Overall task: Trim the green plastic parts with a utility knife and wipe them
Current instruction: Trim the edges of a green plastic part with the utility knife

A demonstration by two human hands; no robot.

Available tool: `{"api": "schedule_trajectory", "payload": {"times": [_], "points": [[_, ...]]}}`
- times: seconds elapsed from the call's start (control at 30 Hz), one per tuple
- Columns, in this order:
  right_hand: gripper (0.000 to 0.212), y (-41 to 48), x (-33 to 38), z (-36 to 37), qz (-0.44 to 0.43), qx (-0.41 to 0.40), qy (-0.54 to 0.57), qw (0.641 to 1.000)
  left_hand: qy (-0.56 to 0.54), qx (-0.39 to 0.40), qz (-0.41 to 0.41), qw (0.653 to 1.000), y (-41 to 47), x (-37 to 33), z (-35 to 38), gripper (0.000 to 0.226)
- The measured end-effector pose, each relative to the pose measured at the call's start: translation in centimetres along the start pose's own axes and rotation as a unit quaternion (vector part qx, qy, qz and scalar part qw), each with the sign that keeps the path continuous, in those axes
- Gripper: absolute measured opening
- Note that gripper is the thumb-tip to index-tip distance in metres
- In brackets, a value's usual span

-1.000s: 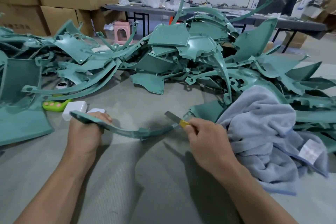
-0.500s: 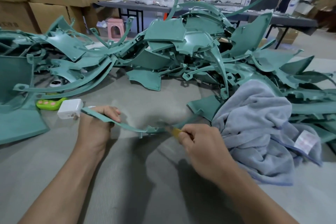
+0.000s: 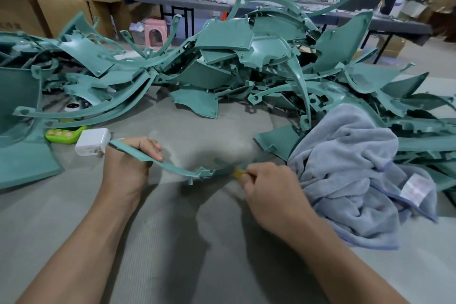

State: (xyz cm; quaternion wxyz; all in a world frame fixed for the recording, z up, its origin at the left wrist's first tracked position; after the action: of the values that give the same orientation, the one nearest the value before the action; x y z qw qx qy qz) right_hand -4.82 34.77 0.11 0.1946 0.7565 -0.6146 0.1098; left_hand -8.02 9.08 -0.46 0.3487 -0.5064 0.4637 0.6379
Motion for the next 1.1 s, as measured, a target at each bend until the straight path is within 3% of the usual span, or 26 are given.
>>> {"api": "schedule_trajectory", "payload": {"times": [0.13,0.27,0.37,0.47,0.57,0.63,0.73,0.83,0.9,1.0,1.1], "points": [[0.023,0.0,-2.9,-3.2,0.092,-0.026,-0.147,0.985,0.036,-0.032,-0.056,0.997,0.9,1.4,-0.5,0.051],[0.033,-0.7,-0.5,-2.8,0.006,-0.099,-0.001,0.995,0.042,-0.044,-0.086,0.994,0.9,1.5,-0.3,0.038],[0.035,-0.7,1.4,-0.7,-0.047,-0.038,0.031,0.998,0.039,-0.044,-0.092,0.994,0.6,1.3,-0.4,0.035],[0.032,0.1,-1.1,-0.8,0.035,-0.033,-0.01,0.999,0.053,-0.042,-0.116,0.991,0.9,1.8,-0.5,0.021],[0.033,0.2,-3.8,-3.1,0.105,-0.105,-0.09,0.985,0.063,-0.044,-0.132,0.988,1.1,2.5,-0.5,0.024],[0.04,-0.2,-3.4,-3.5,0.071,-0.153,-0.032,0.985,0.068,-0.044,-0.149,0.986,0.8,2.8,-0.2,0.023],[0.039,-0.7,-1.2,-2.6,0.007,-0.156,0.139,0.978,0.102,-0.038,-0.153,0.982,0.4,3.0,0.2,0.025],[0.031,-1.1,0.4,-1.9,-0.013,-0.119,0.375,0.919,0.13,-0.008,-0.143,0.981,0.2,3.2,0.6,0.024],[0.033,-1.4,1.4,-1.4,-0.018,-0.079,0.464,0.882,0.162,-0.006,-0.125,0.979,0.2,3.0,0.7,0.025],[0.035,-1.4,1.5,-0.9,-0.013,-0.036,0.48,0.877,0.181,-0.003,-0.112,0.977,0.2,2.7,0.8,0.025],[0.032,-1.0,-0.1,-1.5,0.015,-0.037,0.42,0.907,0.197,-0.005,-0.112,0.974,0.2,2.6,0.7,0.025]]}}
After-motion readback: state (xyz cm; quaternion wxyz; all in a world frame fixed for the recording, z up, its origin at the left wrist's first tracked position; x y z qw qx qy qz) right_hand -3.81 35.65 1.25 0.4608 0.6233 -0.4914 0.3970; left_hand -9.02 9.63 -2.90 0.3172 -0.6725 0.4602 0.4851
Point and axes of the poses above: each hand's wrist, its own y-axis towards the middle knuckle, its own z-axis out of the palm, x = y × z, the point moved 5 cm from there along y, towards the middle knuckle, and after that the axes turned 7 degrees about -z, right-handed, at the moved point
